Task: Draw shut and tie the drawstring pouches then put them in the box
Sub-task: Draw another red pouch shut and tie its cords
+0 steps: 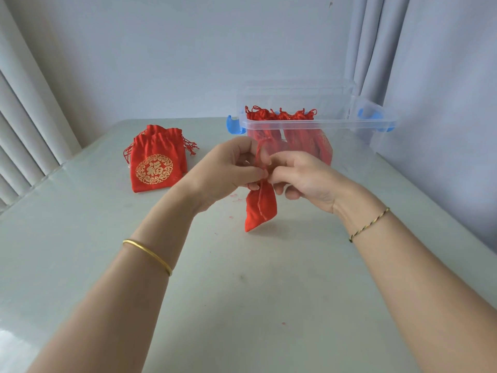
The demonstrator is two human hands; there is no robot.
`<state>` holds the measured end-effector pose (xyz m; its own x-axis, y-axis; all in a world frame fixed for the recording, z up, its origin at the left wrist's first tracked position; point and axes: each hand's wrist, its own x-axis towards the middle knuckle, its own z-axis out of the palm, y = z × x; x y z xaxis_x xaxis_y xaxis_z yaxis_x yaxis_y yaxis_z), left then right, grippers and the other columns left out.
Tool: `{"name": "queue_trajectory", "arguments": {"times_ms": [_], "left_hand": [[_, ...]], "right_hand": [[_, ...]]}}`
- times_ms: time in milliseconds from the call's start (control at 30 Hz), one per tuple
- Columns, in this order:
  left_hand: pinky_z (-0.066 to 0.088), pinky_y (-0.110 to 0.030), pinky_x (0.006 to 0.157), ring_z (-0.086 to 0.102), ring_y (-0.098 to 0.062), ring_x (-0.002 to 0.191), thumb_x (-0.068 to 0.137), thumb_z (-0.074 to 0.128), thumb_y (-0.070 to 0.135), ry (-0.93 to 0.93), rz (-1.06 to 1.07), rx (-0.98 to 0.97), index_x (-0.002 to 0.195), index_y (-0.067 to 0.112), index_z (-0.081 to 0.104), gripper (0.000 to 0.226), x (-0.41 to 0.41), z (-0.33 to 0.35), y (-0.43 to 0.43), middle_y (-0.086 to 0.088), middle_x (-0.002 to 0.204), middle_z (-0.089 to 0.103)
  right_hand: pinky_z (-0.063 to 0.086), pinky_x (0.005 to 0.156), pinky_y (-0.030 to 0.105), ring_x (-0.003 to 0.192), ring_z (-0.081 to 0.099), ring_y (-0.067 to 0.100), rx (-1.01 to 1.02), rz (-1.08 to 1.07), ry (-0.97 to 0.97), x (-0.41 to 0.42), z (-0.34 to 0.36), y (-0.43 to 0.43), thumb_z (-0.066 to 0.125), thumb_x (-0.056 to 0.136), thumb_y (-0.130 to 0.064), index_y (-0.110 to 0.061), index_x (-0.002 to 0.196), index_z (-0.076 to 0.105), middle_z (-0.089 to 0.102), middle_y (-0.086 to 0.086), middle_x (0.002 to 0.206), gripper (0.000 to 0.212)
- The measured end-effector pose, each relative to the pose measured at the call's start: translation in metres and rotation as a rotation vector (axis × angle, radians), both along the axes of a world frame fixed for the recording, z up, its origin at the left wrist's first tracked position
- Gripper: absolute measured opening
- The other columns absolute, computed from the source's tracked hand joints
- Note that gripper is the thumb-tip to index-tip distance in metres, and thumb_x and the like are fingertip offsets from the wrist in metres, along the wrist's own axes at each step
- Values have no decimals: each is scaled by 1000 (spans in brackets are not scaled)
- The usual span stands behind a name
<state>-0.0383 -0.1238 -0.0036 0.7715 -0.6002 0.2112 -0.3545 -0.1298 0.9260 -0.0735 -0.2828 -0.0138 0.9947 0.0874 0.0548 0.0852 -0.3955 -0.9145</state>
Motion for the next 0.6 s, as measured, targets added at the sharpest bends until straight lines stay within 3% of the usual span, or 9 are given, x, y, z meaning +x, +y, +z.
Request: {"name": "queue_trajectory", "arguments": {"times_ms": [67, 133, 233, 400, 533, 600], "left_hand": [[51, -19, 65, 56, -15, 67, 81, 56, -12, -203, 59, 46, 88, 5, 58, 19, -1, -1, -2, 1, 76, 61], [48, -19, 67, 57, -13, 70, 80, 57, -10, -369, 126, 89, 88, 9, 60, 20, -1, -4, -4, 4, 76, 60], [46, -21, 67, 56, -9, 71, 77, 58, -9, -462, 206, 94, 91, 8, 62, 22, 2, -10, -5, 7, 76, 60], [44, -18, 65, 54, 3, 69, 74, 60, -9, -464, 260, 37, 86, 19, 63, 31, 2, -12, -7, 8, 75, 64], [50, -25, 67, 60, -4, 70, 78, 63, -5, -385, 245, 8, 81, 21, 68, 27, 4, -12, -5, 1, 78, 70], [51, -26, 66, 62, -11, 70, 81, 62, -5, -286, 249, -33, 85, 12, 70, 20, 5, -13, -4, -8, 81, 71]], "right_hand": [[27, 43, 18, 55, 45, 10, 71, -15, 31, 2, -4, 1, 45, 85, -1, -14, 80, 61, 59, 8, 82, 21], [27, 43, 19, 51, 46, 9, 172, -28, 70, 5, -8, 1, 44, 91, -4, -14, 79, 59, 57, 7, 76, 22], [26, 41, 18, 48, 46, 8, 300, 24, 124, 8, -13, -2, 43, 95, -9, -13, 82, 58, 54, 3, 73, 20], [23, 41, 16, 47, 45, 6, 430, 66, 153, 7, -16, -4, 52, 92, -11, -13, 75, 58, 59, -3, 69, 18], [29, 41, 16, 50, 50, 8, 381, 50, 138, 9, -14, -4, 52, 92, -13, -7, 90, 61, 60, 8, 89, 11], [32, 42, 18, 50, 54, 12, 392, 12, 157, 9, -12, -4, 46, 93, -13, -7, 86, 58, 61, 9, 86, 16]]}}
